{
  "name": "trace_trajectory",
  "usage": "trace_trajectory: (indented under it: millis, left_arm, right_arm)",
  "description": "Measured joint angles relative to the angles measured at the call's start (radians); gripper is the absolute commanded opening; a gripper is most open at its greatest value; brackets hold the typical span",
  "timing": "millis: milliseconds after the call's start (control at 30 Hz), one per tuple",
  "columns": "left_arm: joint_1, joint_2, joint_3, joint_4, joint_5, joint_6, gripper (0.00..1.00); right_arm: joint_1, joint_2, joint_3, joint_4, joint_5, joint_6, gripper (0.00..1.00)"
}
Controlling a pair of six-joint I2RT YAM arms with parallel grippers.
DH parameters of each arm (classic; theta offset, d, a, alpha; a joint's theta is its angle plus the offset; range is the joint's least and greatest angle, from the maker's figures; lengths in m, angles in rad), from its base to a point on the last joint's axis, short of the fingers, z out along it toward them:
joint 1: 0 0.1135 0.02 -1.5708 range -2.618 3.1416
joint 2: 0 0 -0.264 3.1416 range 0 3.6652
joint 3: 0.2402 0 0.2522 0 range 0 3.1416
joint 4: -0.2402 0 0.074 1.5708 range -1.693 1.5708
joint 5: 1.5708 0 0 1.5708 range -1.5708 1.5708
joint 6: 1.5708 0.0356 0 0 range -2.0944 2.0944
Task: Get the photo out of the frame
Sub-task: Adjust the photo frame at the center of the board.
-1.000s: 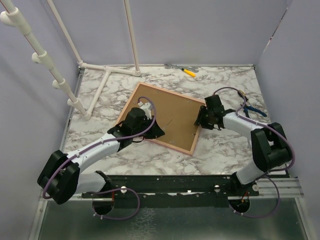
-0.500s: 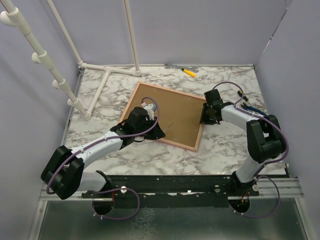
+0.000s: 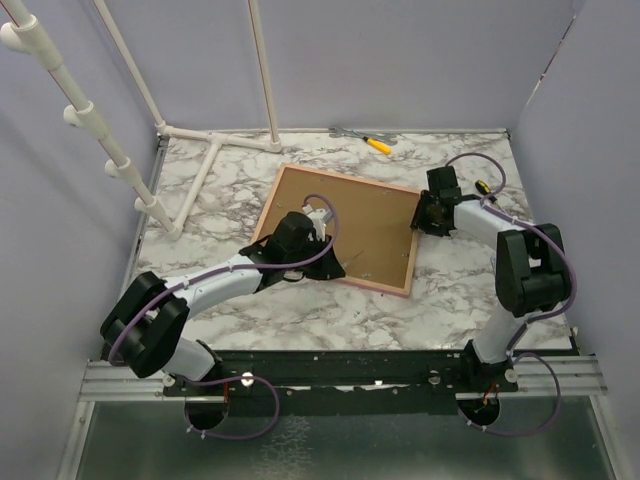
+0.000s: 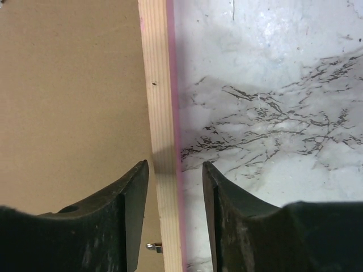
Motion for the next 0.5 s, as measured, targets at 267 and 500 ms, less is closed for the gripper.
trace_trajectory:
  millis: [267, 500]
  left_arm:
    - [-0.007, 0.053, 0.048, 0.013, -0.031, 0.000, 0.00]
    - [0.037, 0.051, 0.042, -0.025, -0.127, -0.011, 0.00]
  right_arm:
    - [-0.037, -0.003, -0.015, 0.066, -0.058, 0.001, 0.35]
    - [-0.040, 0.013, -0.015, 0.105, -0.122, -0.041, 0.08]
